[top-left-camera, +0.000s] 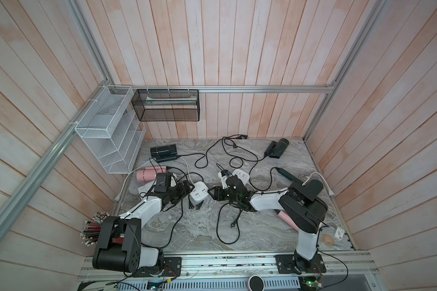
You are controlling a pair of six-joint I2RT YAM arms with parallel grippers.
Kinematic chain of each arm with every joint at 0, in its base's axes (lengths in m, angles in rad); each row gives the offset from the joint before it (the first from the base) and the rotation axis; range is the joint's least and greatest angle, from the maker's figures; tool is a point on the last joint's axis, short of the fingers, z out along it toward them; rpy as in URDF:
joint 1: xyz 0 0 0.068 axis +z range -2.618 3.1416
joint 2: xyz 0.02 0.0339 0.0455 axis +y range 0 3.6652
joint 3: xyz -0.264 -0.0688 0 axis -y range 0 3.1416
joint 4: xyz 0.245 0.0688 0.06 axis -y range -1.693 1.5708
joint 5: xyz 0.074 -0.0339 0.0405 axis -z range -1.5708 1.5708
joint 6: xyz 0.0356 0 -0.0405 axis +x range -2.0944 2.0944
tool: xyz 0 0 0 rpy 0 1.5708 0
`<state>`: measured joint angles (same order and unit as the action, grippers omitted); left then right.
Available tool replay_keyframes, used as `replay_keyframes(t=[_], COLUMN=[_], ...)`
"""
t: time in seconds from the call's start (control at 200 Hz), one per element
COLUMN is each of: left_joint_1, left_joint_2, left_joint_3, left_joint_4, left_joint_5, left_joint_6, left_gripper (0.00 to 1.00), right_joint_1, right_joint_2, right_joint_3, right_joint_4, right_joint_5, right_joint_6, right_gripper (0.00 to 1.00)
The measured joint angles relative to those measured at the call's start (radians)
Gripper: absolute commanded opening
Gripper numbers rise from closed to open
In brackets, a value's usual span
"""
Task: Charge the blow dryers
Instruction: Move the socket to the center of the board.
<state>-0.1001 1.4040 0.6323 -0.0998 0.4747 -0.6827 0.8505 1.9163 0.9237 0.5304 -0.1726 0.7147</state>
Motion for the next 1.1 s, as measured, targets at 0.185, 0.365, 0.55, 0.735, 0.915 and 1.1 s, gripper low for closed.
replay_keyframes(t=[0.185, 0.365, 0.55, 0.735, 0.915, 1.1], left_joint_1=[0.000, 0.001, 0.002, 0.002, 0.002, 0.002], left_joint_2=[0.061, 0.095, 0.114, 0.129, 0.129, 0.129], left_joint_3=[0.005, 0.011, 0.012, 0.012, 0.012, 0.012], left_joint_4=[0.021, 0.050, 0.089, 0.121, 0.135, 0.137], left_joint_5=[0.028, 0.048, 0.071, 0.101, 0.124, 0.145], left_joint_6=[0.015, 0.034, 0.036, 0.036, 0.035, 0.036], left_gripper=[0.85, 0.84, 0.84, 0.82, 0.81, 0.81], right_joint_1=[0.000, 0.001, 0.005, 0.006, 0.006, 0.006], right_joint_2=[0.036, 0.063, 0.067, 0.069, 0.070, 0.070], right_joint_3=[0.020, 0.026, 0.026, 0.026, 0.026, 0.026], right_joint_4=[0.018, 0.034, 0.039, 0.040, 0.043, 0.050], right_joint_5=[-0.013, -0.026, -0.033, -0.035, -0.036, -0.035], right_joint_6=[0.017, 0.027, 0.027, 0.031, 0.030, 0.030], right_gripper=[0.51, 0.50, 0.46, 0.42, 0.42, 0.42])
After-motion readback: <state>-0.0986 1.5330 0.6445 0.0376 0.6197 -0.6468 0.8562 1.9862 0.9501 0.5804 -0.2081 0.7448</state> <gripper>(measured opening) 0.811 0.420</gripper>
